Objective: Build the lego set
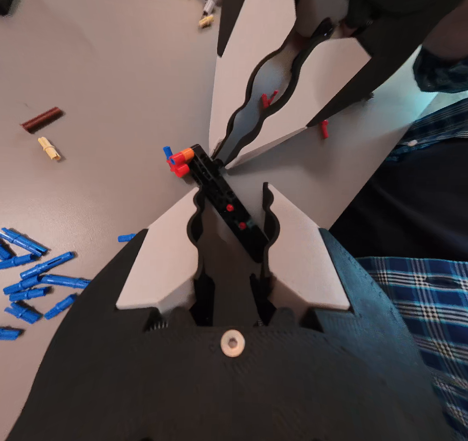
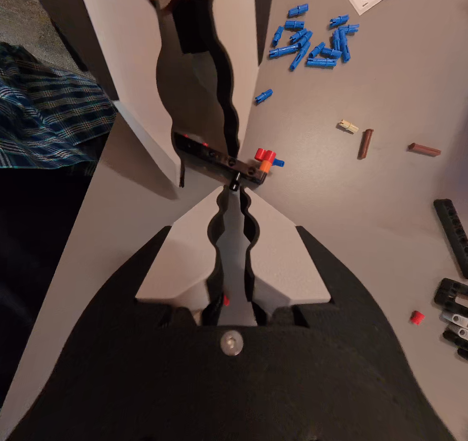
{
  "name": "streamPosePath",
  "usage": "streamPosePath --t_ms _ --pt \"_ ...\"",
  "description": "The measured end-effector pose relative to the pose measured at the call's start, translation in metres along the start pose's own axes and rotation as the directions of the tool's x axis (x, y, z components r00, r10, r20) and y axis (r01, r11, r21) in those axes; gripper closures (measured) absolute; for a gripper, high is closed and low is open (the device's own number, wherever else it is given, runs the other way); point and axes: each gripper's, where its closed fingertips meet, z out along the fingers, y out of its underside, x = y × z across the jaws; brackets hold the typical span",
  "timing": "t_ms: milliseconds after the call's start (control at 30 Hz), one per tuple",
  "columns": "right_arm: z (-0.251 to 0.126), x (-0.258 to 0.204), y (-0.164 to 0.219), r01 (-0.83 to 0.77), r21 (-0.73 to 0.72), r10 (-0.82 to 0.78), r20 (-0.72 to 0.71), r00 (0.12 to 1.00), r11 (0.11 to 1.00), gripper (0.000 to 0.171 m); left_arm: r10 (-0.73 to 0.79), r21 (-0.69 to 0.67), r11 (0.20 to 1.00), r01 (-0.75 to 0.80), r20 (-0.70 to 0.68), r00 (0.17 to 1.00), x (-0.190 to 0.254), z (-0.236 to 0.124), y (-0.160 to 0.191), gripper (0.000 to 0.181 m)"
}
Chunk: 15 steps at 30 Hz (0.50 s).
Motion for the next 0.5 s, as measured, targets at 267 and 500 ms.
streamPosePath --t_ms 267,500 --pt "-0.026 -0.002 0.000 -0.107 0.062 0.108 -0.010 0.994 0.992 0.153 0.013 -0.021 1.000 -0.010 0.158 0.987 -0.004 0.005 -0.001 0.174" --pt "-0.100 -0.003 -0.003 -0.303 0.370 0.333 -0.017 0.943 0.878 0.138 0.017 0.422 0.906 0.045 -0.140 0.990 0.036 -0.031 -0.071 0.175"
